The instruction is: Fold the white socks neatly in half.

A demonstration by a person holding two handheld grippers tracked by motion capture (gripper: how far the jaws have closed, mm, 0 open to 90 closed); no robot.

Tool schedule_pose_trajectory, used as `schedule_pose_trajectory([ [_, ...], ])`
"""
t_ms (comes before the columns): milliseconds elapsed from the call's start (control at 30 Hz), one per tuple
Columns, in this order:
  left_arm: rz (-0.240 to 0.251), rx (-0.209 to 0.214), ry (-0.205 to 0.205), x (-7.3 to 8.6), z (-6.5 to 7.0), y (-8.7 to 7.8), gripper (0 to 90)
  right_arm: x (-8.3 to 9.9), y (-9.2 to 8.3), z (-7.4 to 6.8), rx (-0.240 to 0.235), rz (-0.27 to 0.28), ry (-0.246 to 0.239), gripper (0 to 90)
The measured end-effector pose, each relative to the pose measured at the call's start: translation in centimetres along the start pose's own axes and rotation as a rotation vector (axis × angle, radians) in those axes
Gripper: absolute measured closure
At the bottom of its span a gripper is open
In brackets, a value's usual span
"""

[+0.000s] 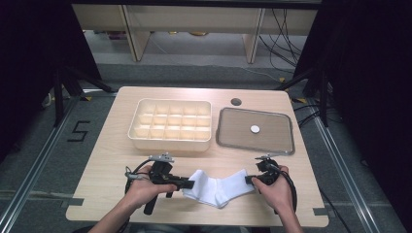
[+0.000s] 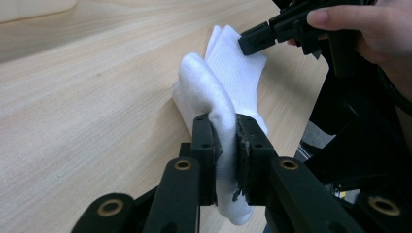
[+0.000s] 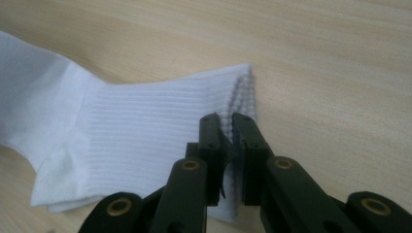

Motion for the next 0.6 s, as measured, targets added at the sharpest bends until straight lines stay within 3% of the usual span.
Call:
schedule_pose_trajectory([
  [33, 0.002, 0.0, 0.0, -0.1, 0.0, 0.0, 79.4, 0.0, 0.1, 0.0, 0.014, 0.001, -0.008, 84.1],
  [100, 0.002, -0.012, 0.003, -0.2, 0.0, 0.0, 79.4, 0.2, 0.0, -0.4, -0.001, -0.009, 0.007, 84.4],
  [200, 0.002, -0.001, 0.0, -0.2, 0.1, 0.1, 79.4, 0.4, 0.2, -0.8, 0.002, -0.013, -0.003, 84.6],
  [267, 0.005, -0.018, 0.004, -0.2, 0.2, 0.1, 79.4, 0.5, 0.3, -1.0, 0.0, -0.011, -0.01, 84.6],
  [333, 0.006, -0.013, 0.004, -0.3, 0.3, 0.1, 79.4, 0.5, 0.2, -1.4, 0.001, -0.012, 0.02, 84.6],
  [400, 0.0, -0.001, 0.009, -0.3, 0.4, 0.1, 79.4, 0.6, 0.3, -1.4, -0.001, -0.009, -0.002, 84.6],
  [600, 0.005, -0.005, 0.001, -0.4, 0.6, 0.2, 79.3, 0.7, 0.4, -1.9, -0.008, -0.006, 0.032, 83.8],
])
Point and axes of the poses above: each handheld gripper's, and its own axes: y roughly forward along the jaws, x roughly out of its underside, z roughly to its right, the point moved 8 cm from there along y, roughly forward along the jaws, and after that the axes turned 3 degrees about -z, right-handed, at the moved point
